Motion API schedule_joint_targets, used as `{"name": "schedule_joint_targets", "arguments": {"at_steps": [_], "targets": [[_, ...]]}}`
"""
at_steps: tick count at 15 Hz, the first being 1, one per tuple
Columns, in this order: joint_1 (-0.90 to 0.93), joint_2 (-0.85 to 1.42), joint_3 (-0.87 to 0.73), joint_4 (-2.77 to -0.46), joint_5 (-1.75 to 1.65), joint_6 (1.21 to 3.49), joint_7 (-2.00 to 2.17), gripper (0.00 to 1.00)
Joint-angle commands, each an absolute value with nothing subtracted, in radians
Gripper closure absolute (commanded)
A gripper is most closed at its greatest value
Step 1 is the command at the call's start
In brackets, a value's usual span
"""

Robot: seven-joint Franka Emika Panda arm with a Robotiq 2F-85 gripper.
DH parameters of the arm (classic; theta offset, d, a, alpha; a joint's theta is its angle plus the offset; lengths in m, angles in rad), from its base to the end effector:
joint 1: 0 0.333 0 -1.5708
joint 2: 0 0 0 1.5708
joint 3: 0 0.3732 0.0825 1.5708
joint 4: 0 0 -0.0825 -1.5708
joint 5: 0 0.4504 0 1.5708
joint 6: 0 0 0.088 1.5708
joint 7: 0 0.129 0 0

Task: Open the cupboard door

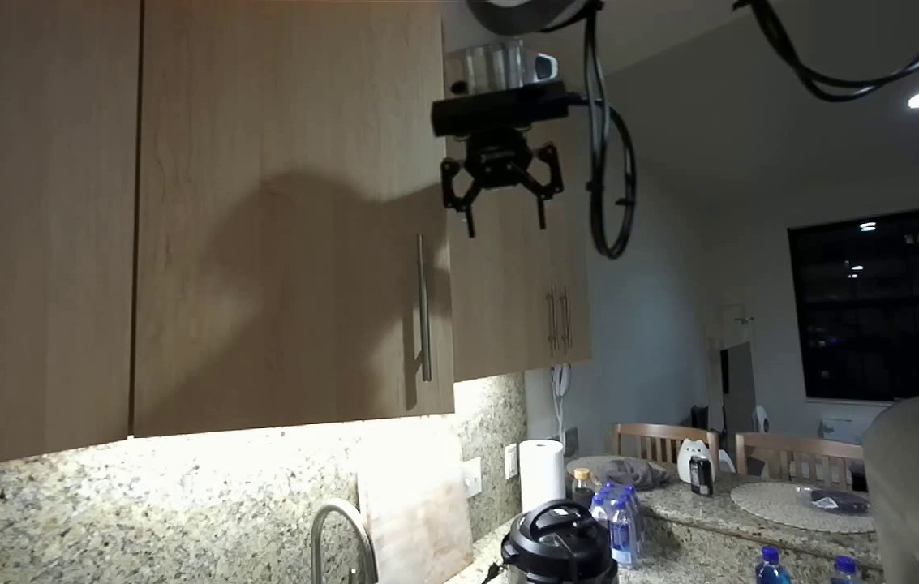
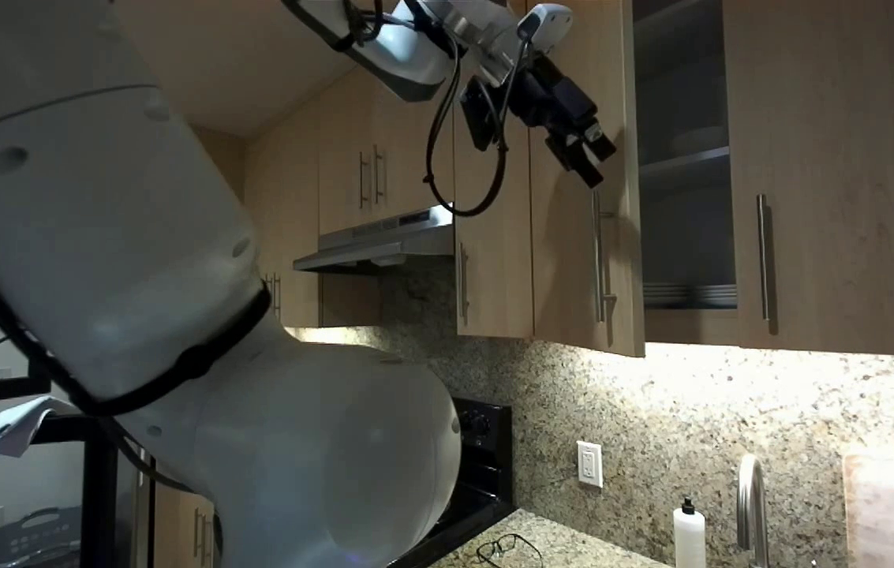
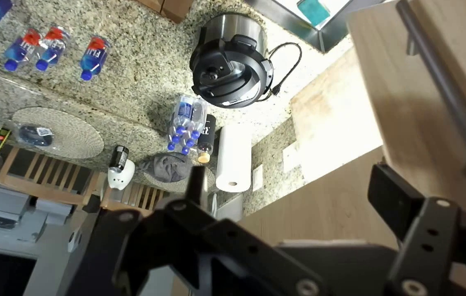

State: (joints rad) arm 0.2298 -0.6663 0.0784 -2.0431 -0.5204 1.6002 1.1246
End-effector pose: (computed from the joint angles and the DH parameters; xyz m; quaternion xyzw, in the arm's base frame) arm 0.3685 0.0664 0.7573 0.8649 -0.4028 0.2635 0.1425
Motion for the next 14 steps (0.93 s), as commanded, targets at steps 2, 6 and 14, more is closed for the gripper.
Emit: {"name": "schedule_joint_targets", "arguments": {"at_steps": [2, 6, 14], "targets": [[0.114, -0.878, 0.008, -2.209, -0.461, 1.717, 0.914, 0.0], [0.033, -0.895, -0.093, -2.229, -0.383, 1.801, 0.748, 0.0], [-0.132, -0.71, -0.162, -2.123, -0.175, 1.837, 0.497, 0.0]]}}
